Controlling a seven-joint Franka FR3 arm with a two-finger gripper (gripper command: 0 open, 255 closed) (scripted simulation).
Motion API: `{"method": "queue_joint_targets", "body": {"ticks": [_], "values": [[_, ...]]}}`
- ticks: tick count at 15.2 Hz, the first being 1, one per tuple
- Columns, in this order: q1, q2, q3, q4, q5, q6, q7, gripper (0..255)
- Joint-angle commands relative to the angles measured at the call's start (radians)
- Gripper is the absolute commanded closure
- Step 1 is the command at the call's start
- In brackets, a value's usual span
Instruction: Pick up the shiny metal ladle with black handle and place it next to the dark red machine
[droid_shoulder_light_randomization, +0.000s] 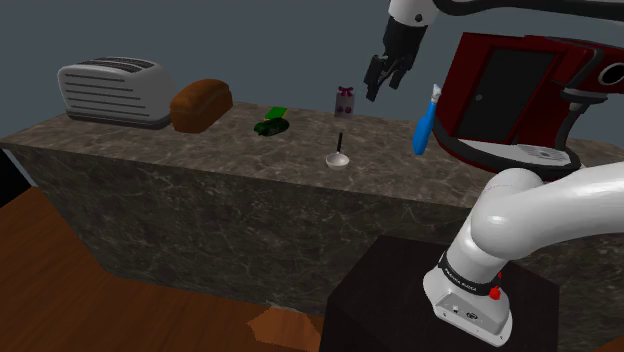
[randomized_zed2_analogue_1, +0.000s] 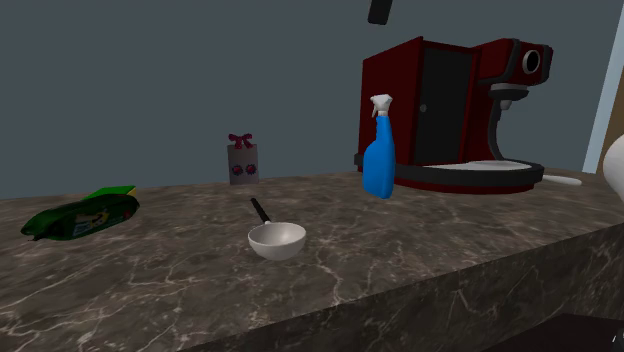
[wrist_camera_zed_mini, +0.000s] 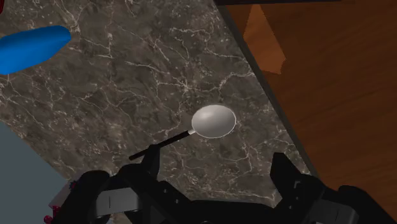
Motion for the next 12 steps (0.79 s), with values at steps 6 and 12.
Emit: {"method": "queue_joint_targets", "body": {"ticks": [6,12], "values": [[-0.065,0.119,0.005,-0.046,0.022,0.149,0.155,0],[-0.137,0.286,0.006,-0.069,0.046,0.322,0.332,0]]}}
